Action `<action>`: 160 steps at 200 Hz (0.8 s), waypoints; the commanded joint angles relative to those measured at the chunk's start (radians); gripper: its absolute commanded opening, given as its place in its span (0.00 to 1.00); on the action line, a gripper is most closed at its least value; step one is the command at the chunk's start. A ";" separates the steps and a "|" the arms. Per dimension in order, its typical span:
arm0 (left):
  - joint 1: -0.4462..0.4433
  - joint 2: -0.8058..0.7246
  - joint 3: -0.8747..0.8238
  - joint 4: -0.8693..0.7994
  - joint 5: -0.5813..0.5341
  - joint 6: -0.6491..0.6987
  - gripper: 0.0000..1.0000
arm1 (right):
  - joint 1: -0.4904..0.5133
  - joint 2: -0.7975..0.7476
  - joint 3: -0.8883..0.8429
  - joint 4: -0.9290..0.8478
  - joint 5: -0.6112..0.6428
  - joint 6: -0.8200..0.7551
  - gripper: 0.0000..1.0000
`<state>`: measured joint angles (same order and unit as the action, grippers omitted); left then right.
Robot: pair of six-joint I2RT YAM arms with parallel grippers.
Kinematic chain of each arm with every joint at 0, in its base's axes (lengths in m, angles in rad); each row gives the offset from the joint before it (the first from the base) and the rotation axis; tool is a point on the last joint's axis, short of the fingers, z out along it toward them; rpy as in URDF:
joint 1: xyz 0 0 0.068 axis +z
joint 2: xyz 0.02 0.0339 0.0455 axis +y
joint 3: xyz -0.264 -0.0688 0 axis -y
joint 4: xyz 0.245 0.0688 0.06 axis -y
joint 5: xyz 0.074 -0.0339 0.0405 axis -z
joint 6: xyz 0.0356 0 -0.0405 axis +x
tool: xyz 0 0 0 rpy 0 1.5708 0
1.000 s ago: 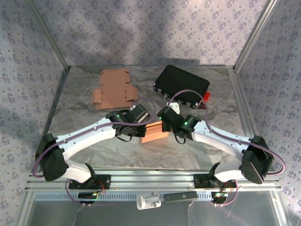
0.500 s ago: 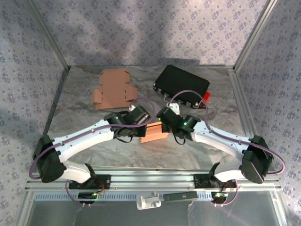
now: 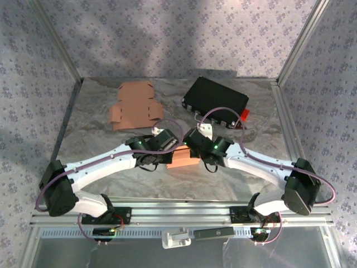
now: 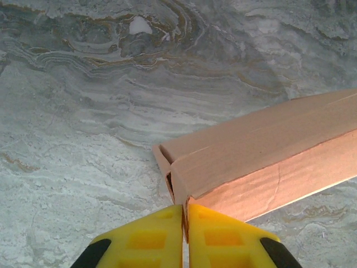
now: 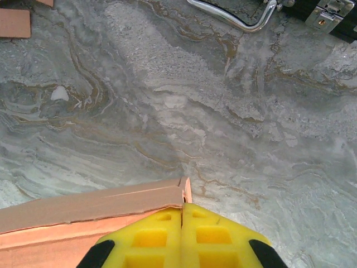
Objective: Fold the paper box
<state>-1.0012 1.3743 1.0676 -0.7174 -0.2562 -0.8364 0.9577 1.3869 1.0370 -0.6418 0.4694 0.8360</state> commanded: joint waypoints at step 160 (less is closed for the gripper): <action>-0.008 -0.050 -0.100 0.128 -0.005 -0.090 0.00 | 0.067 0.044 0.030 -0.103 0.109 0.129 0.00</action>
<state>-1.0016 1.3407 0.9867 -0.5961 -0.2626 -0.9104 1.0145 1.4124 1.0565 -0.7116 0.5694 0.9539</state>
